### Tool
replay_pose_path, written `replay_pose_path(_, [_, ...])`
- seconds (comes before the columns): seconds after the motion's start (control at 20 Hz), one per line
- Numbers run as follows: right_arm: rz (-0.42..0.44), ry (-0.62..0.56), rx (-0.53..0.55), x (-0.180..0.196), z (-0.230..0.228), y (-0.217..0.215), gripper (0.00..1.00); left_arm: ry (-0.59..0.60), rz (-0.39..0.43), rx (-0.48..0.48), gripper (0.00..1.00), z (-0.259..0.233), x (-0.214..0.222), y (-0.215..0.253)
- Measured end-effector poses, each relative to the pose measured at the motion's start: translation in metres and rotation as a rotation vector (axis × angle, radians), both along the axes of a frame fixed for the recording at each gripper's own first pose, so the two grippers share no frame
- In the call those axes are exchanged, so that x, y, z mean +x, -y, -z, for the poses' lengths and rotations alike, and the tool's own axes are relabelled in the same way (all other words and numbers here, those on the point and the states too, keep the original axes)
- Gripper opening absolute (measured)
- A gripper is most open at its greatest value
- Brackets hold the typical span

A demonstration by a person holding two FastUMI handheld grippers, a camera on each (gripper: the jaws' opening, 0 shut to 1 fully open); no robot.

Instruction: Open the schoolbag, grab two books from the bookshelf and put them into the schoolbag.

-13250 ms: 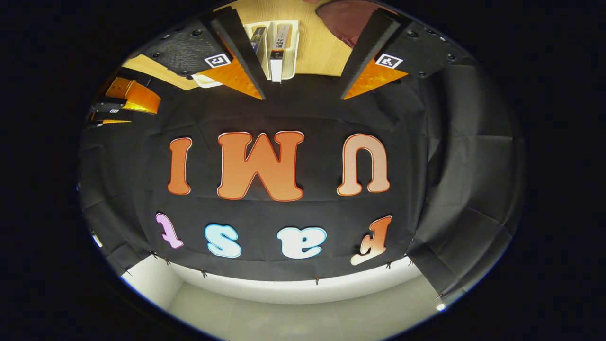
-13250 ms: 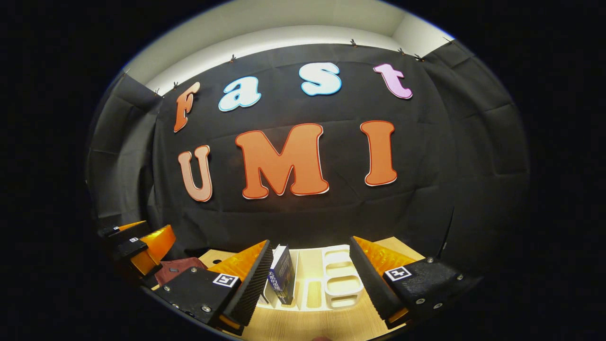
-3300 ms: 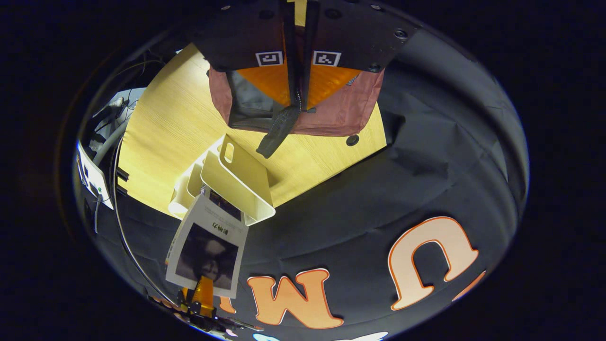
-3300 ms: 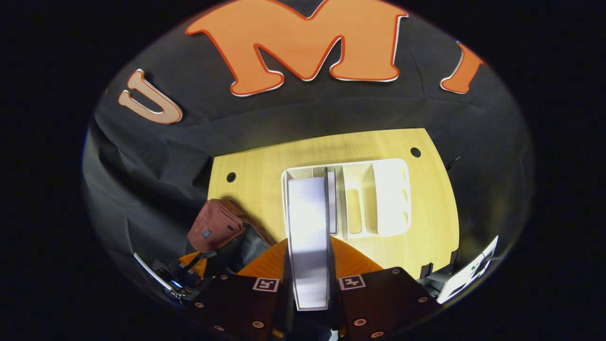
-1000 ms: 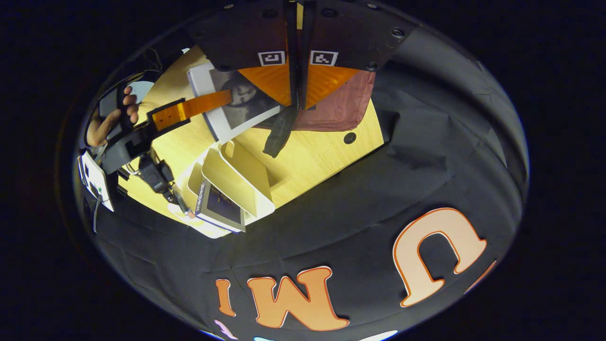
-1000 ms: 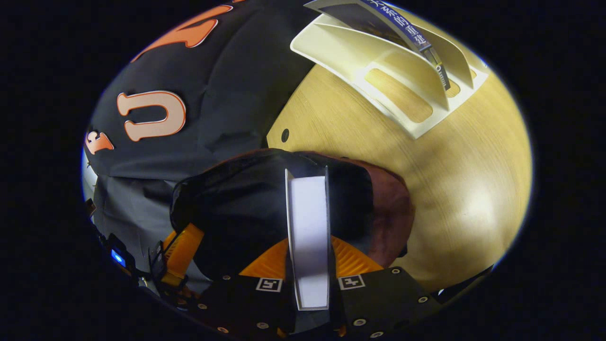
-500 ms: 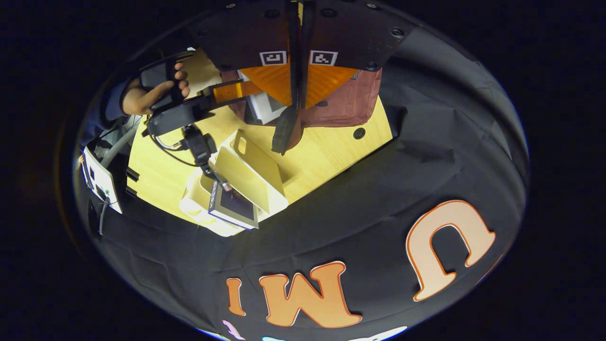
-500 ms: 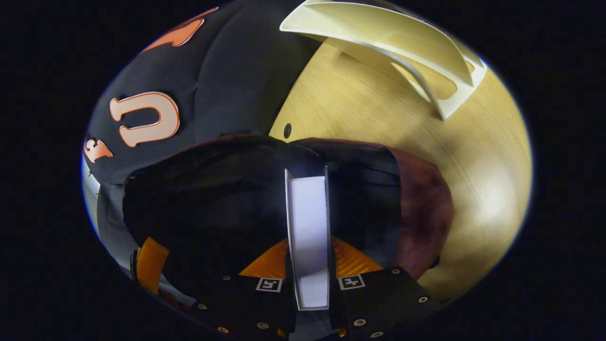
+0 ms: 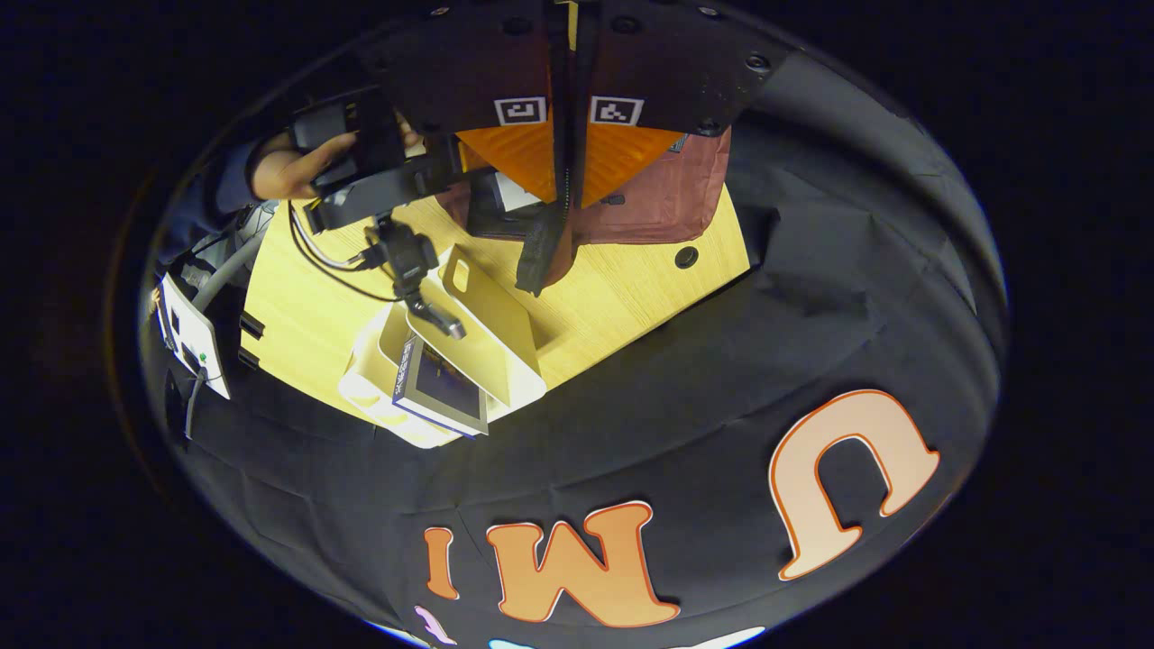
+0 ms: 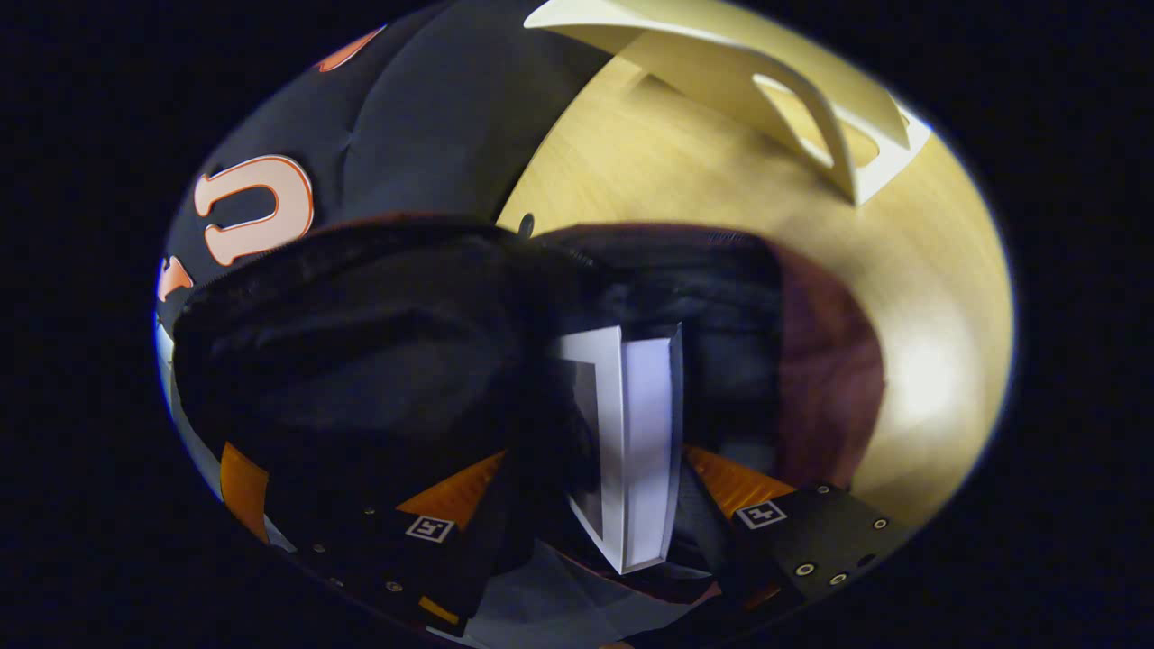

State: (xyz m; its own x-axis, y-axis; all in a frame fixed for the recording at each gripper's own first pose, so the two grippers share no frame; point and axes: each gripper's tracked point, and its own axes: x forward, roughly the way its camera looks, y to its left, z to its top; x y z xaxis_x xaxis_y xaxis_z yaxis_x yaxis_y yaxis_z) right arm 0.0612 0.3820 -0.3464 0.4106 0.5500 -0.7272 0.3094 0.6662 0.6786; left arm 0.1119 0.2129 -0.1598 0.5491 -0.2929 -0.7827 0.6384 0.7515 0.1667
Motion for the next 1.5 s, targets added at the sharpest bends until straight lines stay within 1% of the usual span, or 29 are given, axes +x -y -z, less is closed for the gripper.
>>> replay_pose_path(0.15, [0.009, 0.04, -0.077, 0.008, -0.006, 0.035, 0.97, 0.004, 0.004, -0.005, 0.04, 0.003, 0.001, 0.002])
replay_pose_path(0.3, [-0.012, 0.067, -0.158, 0.001, -0.02, 0.068, 0.97, 0.003, 0.011, -0.008, 0.04, 0.007, -0.001, 0.004])
replay_pose_path(0.55, [-0.095, 0.089, -0.316, -0.014, -0.036, 0.116, 0.97, 0.003, 0.012, -0.011, 0.04, 0.012, -0.001, 0.008])
replay_pose_path(0.75, [-0.148, 0.098, -0.435, -0.02, -0.061, 0.158, 0.97, 0.003, 0.004, -0.017, 0.04, 0.017, -0.001, 0.007])
replay_pose_path(1.05, [-0.222, 0.084, -0.558, -0.032, -0.097, 0.2, 0.98, 0.004, 0.002, -0.025, 0.04, 0.025, -0.004, 0.01])
replay_pose_path(1.25, [-0.257, 0.095, -0.663, -0.023, -0.129, 0.235, 0.97, 0.002, -0.007, -0.033, 0.04, 0.028, -0.006, 0.01])
replay_pose_path(1.4, [-0.289, 0.106, -0.719, -0.014, -0.153, 0.249, 0.98, 0.002, -0.019, -0.037, 0.04, 0.03, -0.006, 0.008])
replay_pose_path(1.5, [-0.324, 0.104, -0.753, -0.009, -0.167, 0.255, 0.98, 0.004, -0.026, -0.04, 0.04, 0.032, -0.007, 0.007])
